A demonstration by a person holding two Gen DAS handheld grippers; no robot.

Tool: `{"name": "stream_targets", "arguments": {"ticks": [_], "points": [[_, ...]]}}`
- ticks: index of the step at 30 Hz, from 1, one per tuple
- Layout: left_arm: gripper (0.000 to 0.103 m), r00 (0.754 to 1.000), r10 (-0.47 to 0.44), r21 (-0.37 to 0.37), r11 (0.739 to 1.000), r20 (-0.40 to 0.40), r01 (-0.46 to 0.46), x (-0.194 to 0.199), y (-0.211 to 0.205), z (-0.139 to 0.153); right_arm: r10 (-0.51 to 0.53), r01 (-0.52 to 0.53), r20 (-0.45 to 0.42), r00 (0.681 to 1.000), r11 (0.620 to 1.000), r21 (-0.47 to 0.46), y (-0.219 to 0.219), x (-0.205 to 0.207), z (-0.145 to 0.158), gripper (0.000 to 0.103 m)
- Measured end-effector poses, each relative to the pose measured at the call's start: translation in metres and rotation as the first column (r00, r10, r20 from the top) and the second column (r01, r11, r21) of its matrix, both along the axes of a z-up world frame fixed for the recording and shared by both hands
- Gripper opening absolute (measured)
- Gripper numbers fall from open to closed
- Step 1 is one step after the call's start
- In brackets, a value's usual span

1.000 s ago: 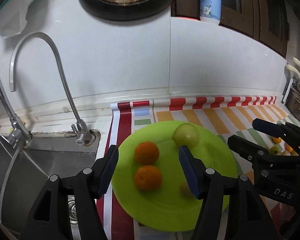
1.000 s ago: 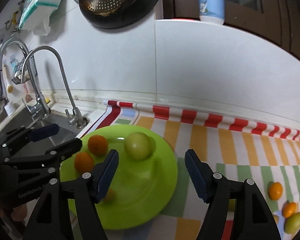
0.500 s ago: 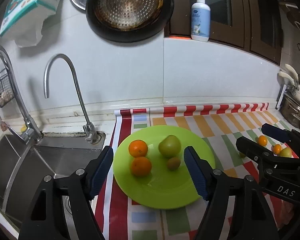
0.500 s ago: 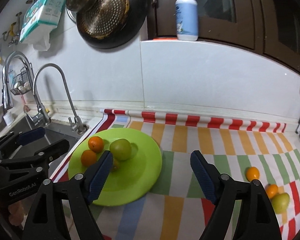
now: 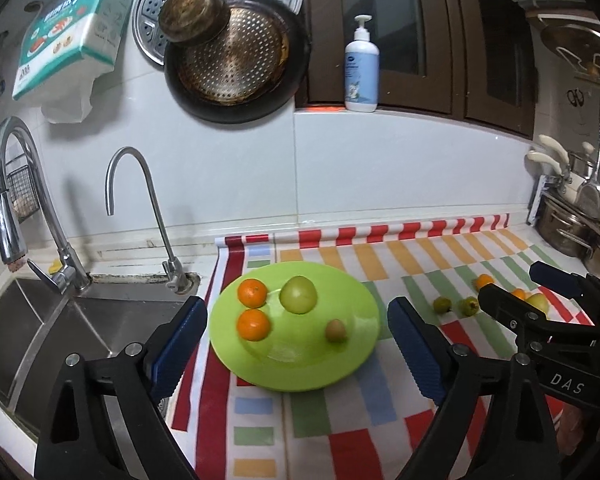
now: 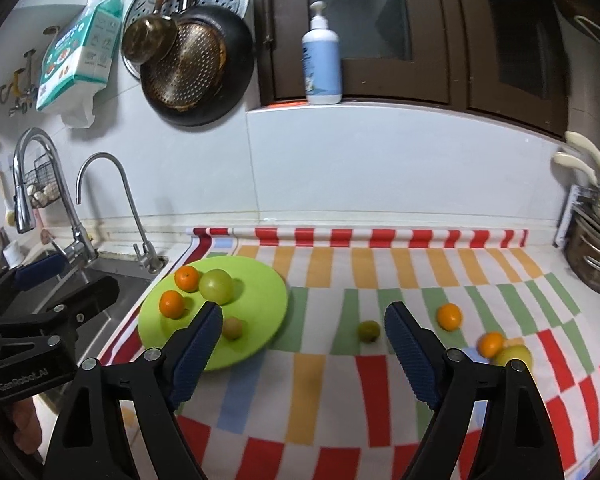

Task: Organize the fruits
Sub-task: 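Lift both open grippers away from the plate, then move the right gripper toward the yellow-green apple while the left gripper approaches the fruit row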

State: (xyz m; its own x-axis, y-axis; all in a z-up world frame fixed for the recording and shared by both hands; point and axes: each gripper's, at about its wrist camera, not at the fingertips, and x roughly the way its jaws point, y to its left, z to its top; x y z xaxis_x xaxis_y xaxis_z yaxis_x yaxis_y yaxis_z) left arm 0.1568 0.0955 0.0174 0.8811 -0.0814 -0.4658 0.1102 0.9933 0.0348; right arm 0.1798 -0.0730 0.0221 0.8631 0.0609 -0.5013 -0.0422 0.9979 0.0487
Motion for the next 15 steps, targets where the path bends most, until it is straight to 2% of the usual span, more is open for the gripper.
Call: {"name": "stream_targets", "arguments": {"ticks": [15], "points": [[0.098, 0.997, -0.067, -0.017, 0.998, 0.044, 0.068, -0.031, -0.049, 0.011, -0.084, 0.085, 0.034, 0.996, 0.996, -0.024, -0.045, -0.048, 0.010, 0.084]]}}
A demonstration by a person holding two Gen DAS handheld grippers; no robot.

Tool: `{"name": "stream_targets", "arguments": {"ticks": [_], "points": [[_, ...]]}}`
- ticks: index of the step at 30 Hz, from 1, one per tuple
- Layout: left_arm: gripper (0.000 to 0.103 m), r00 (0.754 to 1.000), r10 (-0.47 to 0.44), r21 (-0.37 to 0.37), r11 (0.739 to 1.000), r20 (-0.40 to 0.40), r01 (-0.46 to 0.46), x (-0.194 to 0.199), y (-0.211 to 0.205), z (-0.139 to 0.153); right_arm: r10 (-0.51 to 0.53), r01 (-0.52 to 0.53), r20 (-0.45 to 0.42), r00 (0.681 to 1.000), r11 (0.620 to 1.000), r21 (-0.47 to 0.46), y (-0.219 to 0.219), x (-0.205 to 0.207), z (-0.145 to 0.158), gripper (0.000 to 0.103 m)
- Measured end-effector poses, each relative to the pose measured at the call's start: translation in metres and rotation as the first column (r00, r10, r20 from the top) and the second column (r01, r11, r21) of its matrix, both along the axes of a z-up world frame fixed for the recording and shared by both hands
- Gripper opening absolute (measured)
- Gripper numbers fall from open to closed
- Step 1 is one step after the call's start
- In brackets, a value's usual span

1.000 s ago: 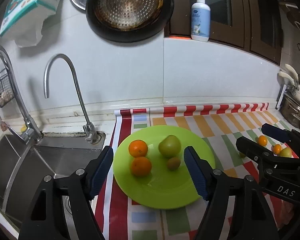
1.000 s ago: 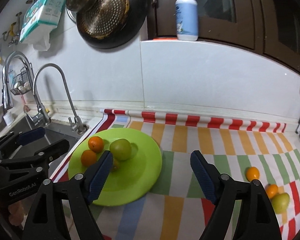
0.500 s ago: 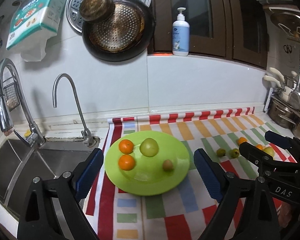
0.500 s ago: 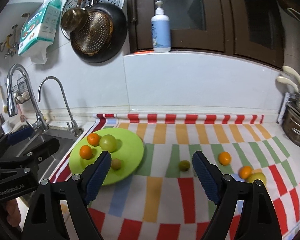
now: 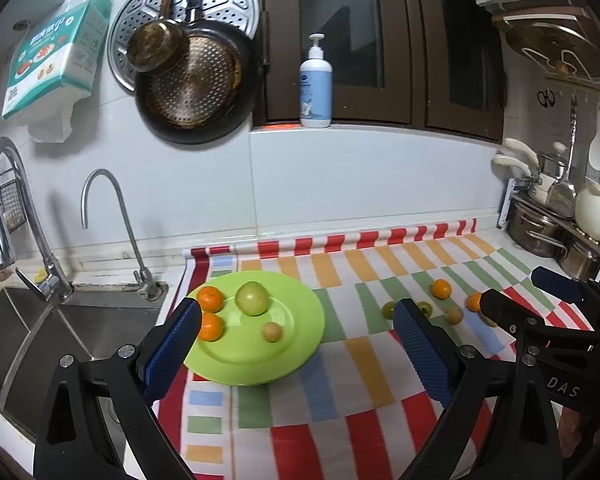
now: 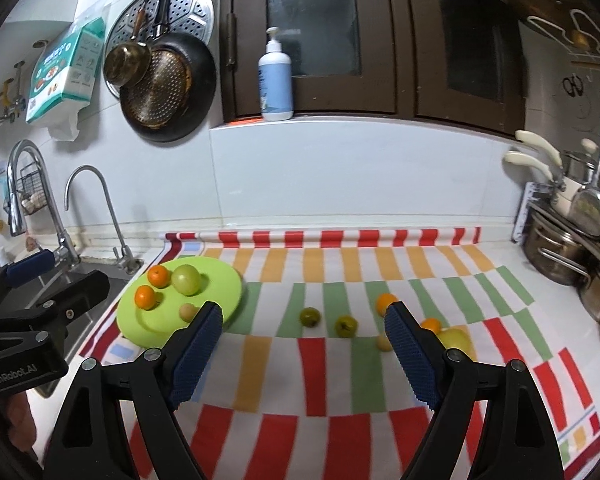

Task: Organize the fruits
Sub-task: 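Move the right gripper toward the yellow-green apple while the left gripper approaches the fruit row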

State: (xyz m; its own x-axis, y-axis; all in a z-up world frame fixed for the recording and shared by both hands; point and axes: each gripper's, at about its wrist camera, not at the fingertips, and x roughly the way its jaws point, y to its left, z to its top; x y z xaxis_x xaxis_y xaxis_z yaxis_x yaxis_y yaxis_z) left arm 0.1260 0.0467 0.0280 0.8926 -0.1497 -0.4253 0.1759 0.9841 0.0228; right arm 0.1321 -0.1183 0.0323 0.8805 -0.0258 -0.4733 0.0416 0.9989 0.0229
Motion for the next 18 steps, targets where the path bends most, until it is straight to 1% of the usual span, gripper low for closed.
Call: {"name": "stream_targets", "arguments": {"ticks": [9, 18], "points": [[0.099, 0.999, -0.044, 0.003, 0.999, 0.004, 0.044, -0.004, -0.034, 0.002, -0.048, 0.048, 0.010, 0.999, 0.999, -0.007, -0.033, -0.016, 0.002, 0.084], [0.099, 0.997, -0.078, 0.003, 0.997, 0.008, 0.078, -0.001, -0.066, -0.002, -0.082, 0.082, 0.010, 0.997, 0.997, -0.010, -0.064, -0.020, 0.002, 0.084]]}}
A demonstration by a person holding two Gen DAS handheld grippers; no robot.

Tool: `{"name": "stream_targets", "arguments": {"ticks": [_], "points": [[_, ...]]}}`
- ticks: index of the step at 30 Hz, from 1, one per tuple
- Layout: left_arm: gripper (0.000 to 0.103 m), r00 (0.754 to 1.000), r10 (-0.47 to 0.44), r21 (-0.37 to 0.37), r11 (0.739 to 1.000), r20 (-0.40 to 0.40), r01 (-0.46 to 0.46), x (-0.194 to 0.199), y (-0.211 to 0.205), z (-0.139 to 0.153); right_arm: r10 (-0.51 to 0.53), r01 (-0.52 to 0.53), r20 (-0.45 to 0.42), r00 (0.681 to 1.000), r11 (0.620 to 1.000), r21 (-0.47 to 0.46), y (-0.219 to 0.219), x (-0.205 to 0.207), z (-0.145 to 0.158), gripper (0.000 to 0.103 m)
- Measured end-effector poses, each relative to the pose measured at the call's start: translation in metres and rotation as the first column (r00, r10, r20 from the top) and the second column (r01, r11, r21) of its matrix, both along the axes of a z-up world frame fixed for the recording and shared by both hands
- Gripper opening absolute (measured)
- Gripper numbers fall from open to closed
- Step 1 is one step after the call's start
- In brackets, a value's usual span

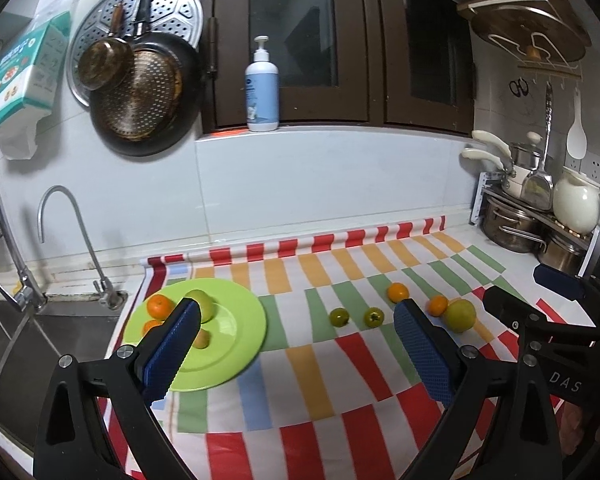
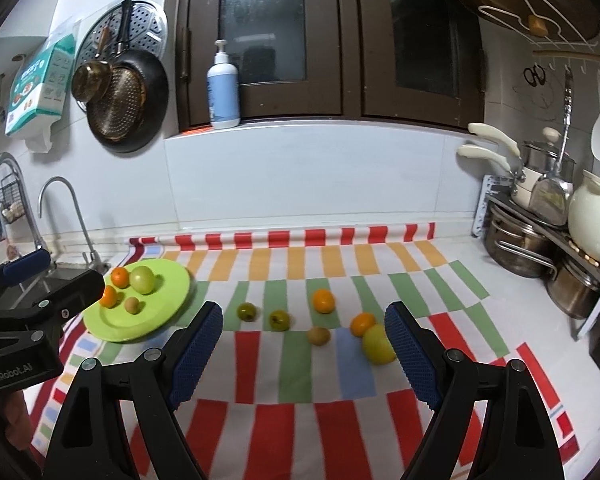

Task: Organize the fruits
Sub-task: 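Move the right gripper toward the yellow-green apple while the left gripper approaches the fruit row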

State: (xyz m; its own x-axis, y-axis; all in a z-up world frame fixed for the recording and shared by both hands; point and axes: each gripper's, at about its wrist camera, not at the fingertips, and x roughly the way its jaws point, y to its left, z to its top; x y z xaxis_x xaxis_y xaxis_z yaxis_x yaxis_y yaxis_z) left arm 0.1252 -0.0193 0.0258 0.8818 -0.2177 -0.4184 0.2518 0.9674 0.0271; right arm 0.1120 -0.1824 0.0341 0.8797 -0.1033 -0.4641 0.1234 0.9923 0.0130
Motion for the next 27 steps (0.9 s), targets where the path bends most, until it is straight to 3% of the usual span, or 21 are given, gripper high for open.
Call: {"name": "stream_targets", "arguments": {"ticks": [11, 19, 27], "points": [[0.099, 0.997, -0.076, 0.031, 0.997, 0.007, 0.076, 0.019, -0.038, -0.006, -0.050, 0.050, -0.010, 0.999, 0.999, 0.008, -0.036, 0.008, -0.007, 0.084], [0.098, 0.991, -0.128, 0.061, 0.989, -0.047, 0.131, 0.045, -0.059, -0.024, -0.083, 0.085, -0.057, 0.995, 0.996, 0.027, -0.057, 0.026, -0.024, 0.084], [0.089, 0.979, -0.167, 0.082, 0.981, -0.114, 0.177, 0.071, -0.072, -0.048, -0.092, 0.100, -0.128, 0.987, 0.994, 0.053, -0.069, 0.048, -0.050, 0.084]]}}
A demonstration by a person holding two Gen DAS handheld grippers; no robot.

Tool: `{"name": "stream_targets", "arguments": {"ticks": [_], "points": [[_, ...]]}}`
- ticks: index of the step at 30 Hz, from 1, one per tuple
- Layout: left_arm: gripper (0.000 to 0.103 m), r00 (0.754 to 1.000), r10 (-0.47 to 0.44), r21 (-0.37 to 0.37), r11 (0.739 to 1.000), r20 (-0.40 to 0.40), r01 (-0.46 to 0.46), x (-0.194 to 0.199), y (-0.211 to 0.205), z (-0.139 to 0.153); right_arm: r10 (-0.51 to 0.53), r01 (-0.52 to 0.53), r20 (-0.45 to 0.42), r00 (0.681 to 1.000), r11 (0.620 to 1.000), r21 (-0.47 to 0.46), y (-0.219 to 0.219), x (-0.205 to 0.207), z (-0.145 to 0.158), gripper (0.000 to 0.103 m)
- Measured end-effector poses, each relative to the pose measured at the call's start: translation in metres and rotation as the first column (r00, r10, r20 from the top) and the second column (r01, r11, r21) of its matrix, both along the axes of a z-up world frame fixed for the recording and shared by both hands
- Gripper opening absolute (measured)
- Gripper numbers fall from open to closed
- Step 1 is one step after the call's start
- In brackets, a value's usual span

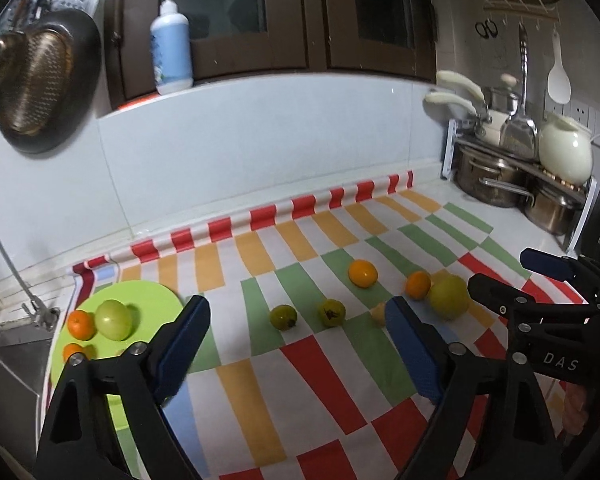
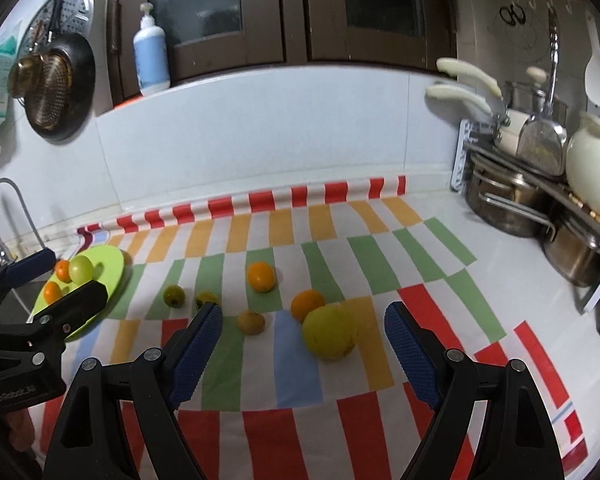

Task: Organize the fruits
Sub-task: 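Move the right gripper toward the yellow-green apple while the left gripper approaches the fruit row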

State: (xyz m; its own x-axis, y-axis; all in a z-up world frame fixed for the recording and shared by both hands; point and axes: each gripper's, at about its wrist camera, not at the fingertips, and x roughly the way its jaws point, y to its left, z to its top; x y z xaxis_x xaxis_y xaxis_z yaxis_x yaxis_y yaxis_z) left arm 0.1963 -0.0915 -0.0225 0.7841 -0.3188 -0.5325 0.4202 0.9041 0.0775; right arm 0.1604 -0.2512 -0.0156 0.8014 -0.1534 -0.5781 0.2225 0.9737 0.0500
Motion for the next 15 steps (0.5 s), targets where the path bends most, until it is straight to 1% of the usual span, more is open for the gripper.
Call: {"name": "stream_targets", "arguments": {"ticks": [1, 3, 4, 5, 6, 15], "points": [[0.088, 1.000, -0.007, 0.006, 1.000, -0.008, 0.007, 0.003, -0.002, -0.003, -0.001, 0.001, -0.009, 1.000, 1.000, 0.003, -0.001, 0.003, -0.003, 0.084], [0.082, 0.999, -0.021, 0.015, 1.000, -0.026, 0.022, 0.010, -0.006, -0.010, -0.007, 0.007, -0.026, 1.000, 1.000, 0.011, -0.004, 0.007, -0.010, 0.084], [0.082, 0.999, -0.028, 0.021, 0.999, -0.034, 0.029, 0.013, -0.008, -0.013, -0.011, 0.011, -0.035, 0.999, 1.000, 0.015, -0.005, 0.010, -0.014, 0.084], [0.079, 0.998, -0.037, 0.027, 0.999, -0.044, 0.038, 0.017, -0.011, -0.017, -0.015, 0.016, -0.047, 0.999, 1.000, 0.021, -0.007, 0.012, -0.018, 0.084], [0.075, 0.998, -0.047, 0.031, 0.998, -0.052, 0.048, 0.020, -0.013, -0.021, -0.019, 0.021, -0.058, 0.998, 0.999, 0.027, -0.009, 0.015, -0.022, 0.084], [0.056, 0.985, -0.112, 0.072, 0.990, -0.130, 0.122, 0.047, -0.033, -0.050, -0.038, 0.048, -0.135, 0.990, 0.996, 0.071, -0.018, 0.035, -0.052, 0.082]]}}
